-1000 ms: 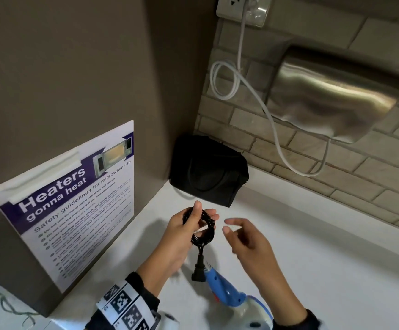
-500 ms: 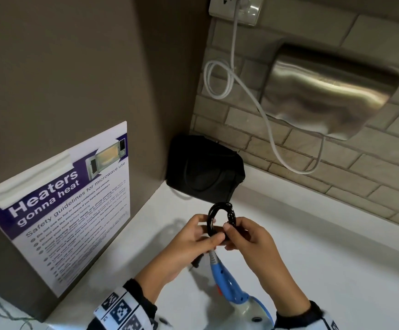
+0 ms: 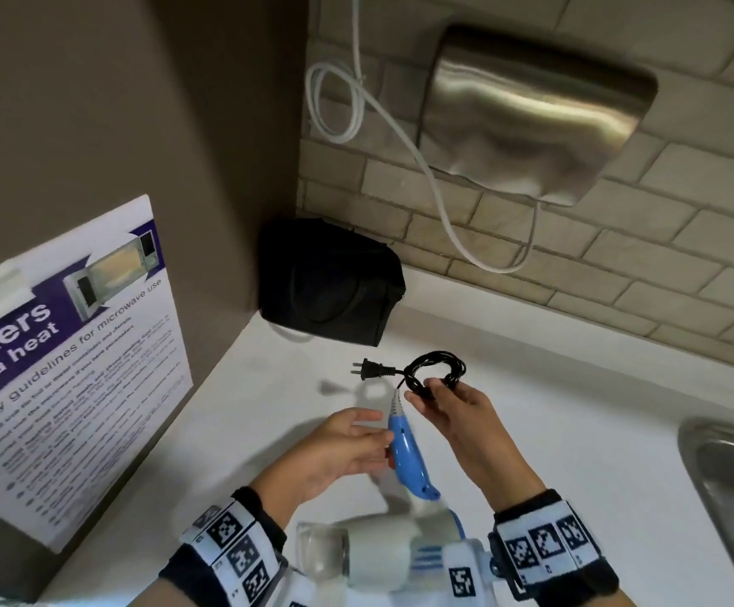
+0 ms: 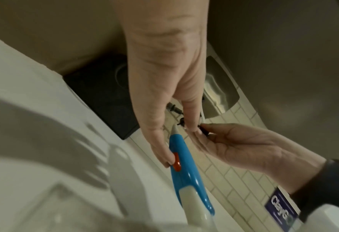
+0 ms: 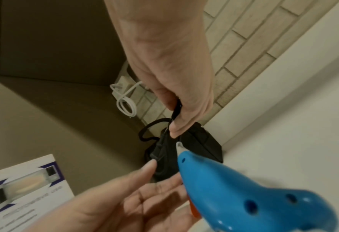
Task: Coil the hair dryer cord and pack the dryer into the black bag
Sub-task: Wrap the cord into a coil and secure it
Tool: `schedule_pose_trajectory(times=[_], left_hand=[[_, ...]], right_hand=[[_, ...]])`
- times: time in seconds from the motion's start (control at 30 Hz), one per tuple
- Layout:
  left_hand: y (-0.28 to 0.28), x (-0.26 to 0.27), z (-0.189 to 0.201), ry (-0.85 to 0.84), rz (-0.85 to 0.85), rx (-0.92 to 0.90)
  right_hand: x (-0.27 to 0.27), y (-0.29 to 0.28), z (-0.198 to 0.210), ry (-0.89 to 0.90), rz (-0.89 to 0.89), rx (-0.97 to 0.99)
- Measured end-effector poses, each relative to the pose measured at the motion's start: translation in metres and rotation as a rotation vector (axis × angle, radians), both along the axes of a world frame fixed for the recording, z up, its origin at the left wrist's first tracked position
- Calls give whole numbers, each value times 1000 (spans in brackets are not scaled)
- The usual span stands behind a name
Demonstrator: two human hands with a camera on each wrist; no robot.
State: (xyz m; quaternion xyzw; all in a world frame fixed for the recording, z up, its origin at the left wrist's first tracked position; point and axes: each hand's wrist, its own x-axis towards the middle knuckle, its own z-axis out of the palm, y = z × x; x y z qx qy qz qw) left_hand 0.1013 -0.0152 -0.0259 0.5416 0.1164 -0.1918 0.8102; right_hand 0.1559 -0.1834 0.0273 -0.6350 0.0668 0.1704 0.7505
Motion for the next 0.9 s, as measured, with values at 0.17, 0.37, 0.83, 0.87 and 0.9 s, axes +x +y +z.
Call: schedule_pose_trajectory(times=[0.17, 0.37, 0.83, 0.87, 0.9], left_hand=[[-10, 8, -7, -3, -52, 45], [-20, 12, -15, 65, -164, 100], [-25, 13, -13, 151, -388, 220], [-25, 13, -13, 150, -391, 220], [-26, 14, -13, 150, -393, 223]], right_hand=[[14, -20, -23, 81, -78, -189], [19, -35, -45, 156, -13, -249], [31, -51, -69, 200, 190, -497], [32, -51, -68, 205, 214, -559], [32, -52, -67, 212, 245, -631]])
